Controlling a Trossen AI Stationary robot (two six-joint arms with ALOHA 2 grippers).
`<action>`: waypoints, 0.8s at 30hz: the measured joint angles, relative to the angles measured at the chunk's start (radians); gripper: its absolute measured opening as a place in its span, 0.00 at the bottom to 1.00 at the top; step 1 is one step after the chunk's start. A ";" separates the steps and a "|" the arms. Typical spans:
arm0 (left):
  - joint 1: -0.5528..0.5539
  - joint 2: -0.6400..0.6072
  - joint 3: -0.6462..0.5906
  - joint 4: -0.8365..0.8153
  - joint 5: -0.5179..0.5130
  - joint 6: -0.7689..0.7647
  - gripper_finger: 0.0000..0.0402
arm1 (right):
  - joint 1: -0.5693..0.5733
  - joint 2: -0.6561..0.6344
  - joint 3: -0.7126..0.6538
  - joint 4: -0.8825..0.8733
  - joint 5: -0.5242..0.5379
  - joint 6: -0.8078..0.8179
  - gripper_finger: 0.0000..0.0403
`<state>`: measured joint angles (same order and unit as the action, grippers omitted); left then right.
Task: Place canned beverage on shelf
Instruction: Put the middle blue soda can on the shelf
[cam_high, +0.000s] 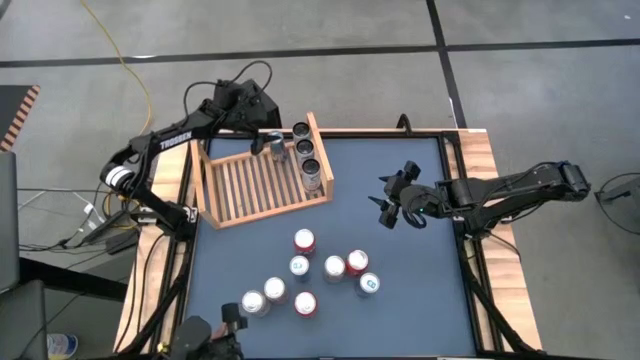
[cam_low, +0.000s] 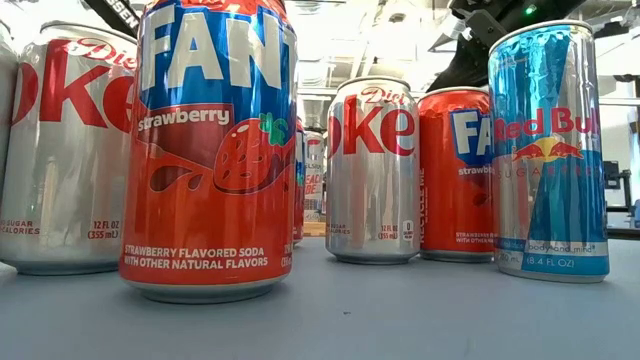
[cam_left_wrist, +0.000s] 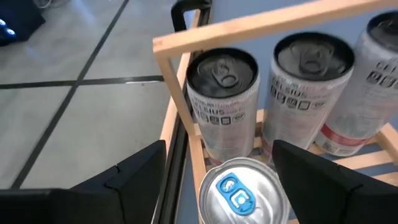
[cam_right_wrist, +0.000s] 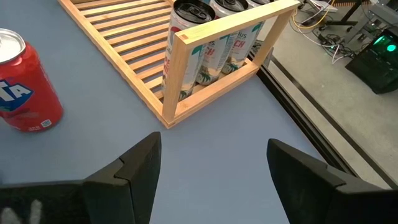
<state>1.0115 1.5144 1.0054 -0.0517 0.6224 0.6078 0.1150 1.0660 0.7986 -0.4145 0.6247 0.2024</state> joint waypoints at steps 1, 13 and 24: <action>0.000 -0.011 0.000 -0.005 0.000 -0.009 0.70 | 0.000 0.000 0.000 0.000 0.000 0.000 0.69; -0.102 -0.244 -0.001 -0.324 -0.266 -0.097 0.54 | 0.000 0.000 -0.010 -0.023 0.000 -0.001 0.69; -0.176 -0.217 -0.126 -0.272 -0.575 -0.203 0.02 | 0.000 0.002 -0.038 -0.016 0.000 -0.001 0.69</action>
<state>0.8356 1.2972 0.8797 -0.3234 0.0475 0.4052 0.1150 1.0683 0.7605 -0.4301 0.6247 0.2016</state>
